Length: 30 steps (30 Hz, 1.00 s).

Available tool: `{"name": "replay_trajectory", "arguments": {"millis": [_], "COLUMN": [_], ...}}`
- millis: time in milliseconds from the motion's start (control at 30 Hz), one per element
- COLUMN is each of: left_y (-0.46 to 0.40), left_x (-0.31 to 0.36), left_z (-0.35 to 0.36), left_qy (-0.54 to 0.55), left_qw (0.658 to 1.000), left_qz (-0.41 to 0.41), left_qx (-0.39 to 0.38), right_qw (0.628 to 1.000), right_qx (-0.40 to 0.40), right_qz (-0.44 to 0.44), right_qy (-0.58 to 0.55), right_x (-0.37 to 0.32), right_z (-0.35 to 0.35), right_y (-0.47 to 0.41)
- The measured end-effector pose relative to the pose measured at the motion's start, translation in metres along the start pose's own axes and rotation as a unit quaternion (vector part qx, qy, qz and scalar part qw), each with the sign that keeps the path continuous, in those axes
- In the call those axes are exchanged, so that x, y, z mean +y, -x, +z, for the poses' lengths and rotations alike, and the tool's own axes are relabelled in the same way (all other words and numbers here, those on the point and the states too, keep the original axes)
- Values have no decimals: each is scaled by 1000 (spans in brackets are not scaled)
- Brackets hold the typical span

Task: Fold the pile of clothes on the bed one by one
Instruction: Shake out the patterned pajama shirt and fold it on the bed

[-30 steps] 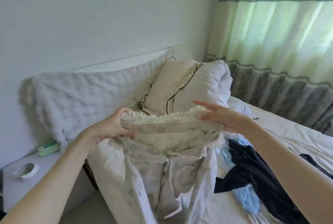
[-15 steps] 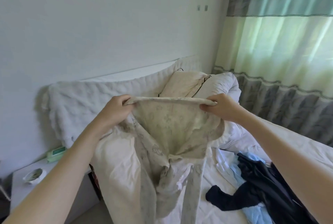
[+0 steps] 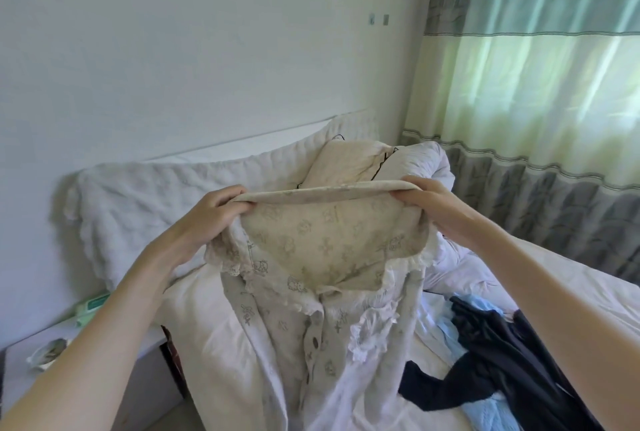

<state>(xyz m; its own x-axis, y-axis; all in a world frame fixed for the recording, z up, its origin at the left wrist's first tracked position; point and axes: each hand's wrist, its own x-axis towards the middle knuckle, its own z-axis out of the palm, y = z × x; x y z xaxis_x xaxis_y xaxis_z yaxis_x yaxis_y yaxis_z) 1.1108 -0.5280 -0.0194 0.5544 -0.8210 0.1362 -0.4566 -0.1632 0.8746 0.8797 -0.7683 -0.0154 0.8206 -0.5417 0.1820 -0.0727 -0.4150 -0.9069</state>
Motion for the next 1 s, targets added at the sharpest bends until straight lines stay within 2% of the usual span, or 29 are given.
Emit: {"name": "replay_trajectory", "arguments": {"millis": [100, 167, 267, 367, 433, 533, 600, 667, 733, 800, 833, 900, 967, 1000], "left_y": [5, 11, 21, 23, 18, 9, 4, 3, 3, 4, 6, 10, 16, 18], "left_x": [3, 2, 4, 6, 3, -4, -9, -12, -11, -9, -10, -13, -17, -20], "left_z": [-2, -3, -7, -9, -5, 1, 0, -3, -4, -3, -3, -2, 3, 6], "left_qy": [-1, 6, -15, -15, -18, 15, 53, 71, 50, 11, -15, -81, -119, -128], "left_qw": [999, 993, 977, 964, 973, 992, 992, 985, 981, 982, 985, 991, 990, 988], "left_qz": [2, 14, 75, 68, 90, 109, 111, 127, 147, 151, 140, 101, 78, 78], "left_qx": [-53, -118, -197, -256, -211, -56, 39, 95, 119, 116, 97, 28, -23, -20], "right_qw": [992, 992, 995, 978, 969, 940, 915, 903, 939, 993, 998, 974, 945, 936], "right_qx": [22, -1, -60, -106, -147, -221, -278, -304, -233, -96, -30, 92, 170, 192], "right_qz": [-49, -38, 47, 83, 81, 78, 56, 44, 64, 38, 18, -11, -1, 11], "right_qy": [112, 122, -58, -160, -183, -247, -287, -300, -245, -55, 52, 207, 278, 294], "right_x": [2, 5, 8, 11, 12, 11, 6, 6, 9, 12, 13, 18, 22, 25], "right_z": [-1, -3, -17, -28, -29, -27, -27, -24, -16, -3, 4, 14, 21, 24], "right_y": [0, 1, 3, 1, 0, 1, 3, 5, 5, 7, 9, 12, 19, 23]}}
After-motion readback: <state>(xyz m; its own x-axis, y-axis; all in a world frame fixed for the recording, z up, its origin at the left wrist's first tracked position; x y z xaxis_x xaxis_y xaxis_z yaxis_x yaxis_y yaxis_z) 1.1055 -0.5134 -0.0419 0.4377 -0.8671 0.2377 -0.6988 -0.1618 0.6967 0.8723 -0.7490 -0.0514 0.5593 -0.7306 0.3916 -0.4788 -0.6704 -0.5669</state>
